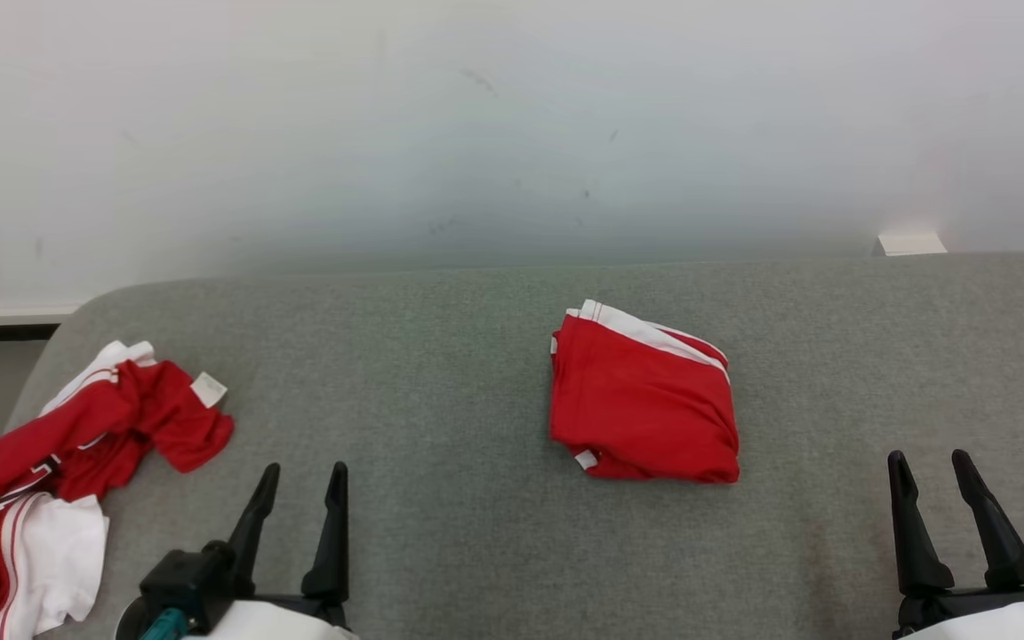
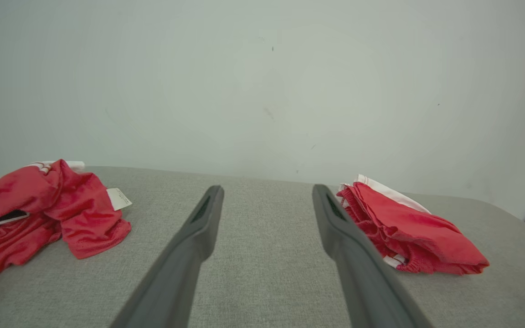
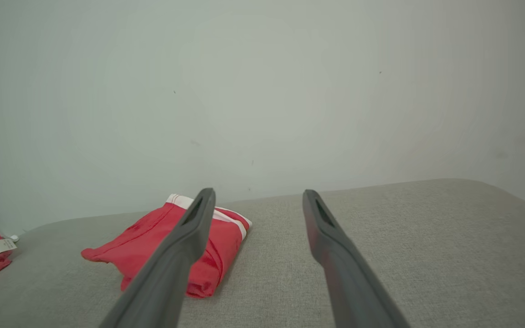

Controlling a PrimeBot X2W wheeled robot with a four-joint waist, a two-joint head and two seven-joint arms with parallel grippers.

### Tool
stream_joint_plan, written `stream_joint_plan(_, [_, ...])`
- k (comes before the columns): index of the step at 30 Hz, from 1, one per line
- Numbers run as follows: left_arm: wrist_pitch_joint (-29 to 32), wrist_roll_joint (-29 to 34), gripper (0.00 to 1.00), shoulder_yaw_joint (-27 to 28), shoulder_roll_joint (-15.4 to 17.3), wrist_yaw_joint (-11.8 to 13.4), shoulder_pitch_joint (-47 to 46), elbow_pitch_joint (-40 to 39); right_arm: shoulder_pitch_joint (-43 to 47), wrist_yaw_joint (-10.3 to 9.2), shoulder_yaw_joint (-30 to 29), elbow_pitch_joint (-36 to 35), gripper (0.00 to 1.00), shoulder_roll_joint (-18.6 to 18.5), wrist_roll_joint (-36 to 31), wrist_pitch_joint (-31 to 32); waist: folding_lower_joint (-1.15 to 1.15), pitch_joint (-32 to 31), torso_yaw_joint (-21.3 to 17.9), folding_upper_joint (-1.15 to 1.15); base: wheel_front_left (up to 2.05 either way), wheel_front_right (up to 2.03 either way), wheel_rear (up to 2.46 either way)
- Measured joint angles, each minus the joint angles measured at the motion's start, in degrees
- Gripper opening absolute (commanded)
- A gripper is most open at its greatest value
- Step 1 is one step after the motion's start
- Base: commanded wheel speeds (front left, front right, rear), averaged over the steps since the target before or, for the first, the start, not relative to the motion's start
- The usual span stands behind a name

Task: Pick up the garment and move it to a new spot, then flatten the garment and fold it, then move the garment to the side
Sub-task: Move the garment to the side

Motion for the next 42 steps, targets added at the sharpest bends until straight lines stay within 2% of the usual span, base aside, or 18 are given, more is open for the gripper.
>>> stream_joint_plan(10, [0.0,-0.1,1.00,-2.0,0.0,-0.4,-0.2,0.2,-2.8,0.00,2.1,5.2,1.00,-1.5,1.6,1.1,0.00,0.3,3.0,0.00,0.00,0.00,0.00])
stream_joint_plan(18, [0.0,-0.9,1.00,-3.9,0.0,-0.8,-2.3,0.0,-15.0,0.00,3.6,13.1,1.00,-3.9,6.1,4.9,0.00,3.2,6.4,0.00,0.00,0.00,0.00])
stream_joint_plan(26, [0.0,-2.6,1.00,-4.8,0.0,-0.8,-3.9,0.2,-26.5,0.00,4.6,25.6,1.00,-4.8,12.5,14.1,0.00,6.1,11.1,0.00,0.00,0.00,0.00])
stream_joint_plan(36, [0.0,-3.0,1.00,-5.4,0.0,-0.6,-4.8,0.2,-36.2,0.00,3.6,45.7,1.00,-5.2,14.7,31.7,0.00,8.1,16.5,0.00,0.00,0.00,0.00])
stream_joint_plan(42, [0.0,-3.4,1.00,-5.5,0.0,-0.3,-5.2,-0.2,-39.7,0.00,2.9,51.5,1.00,-3.9,16.4,37.9,0.00,9.0,18.3,0.00,0.00,0.00,0.00])
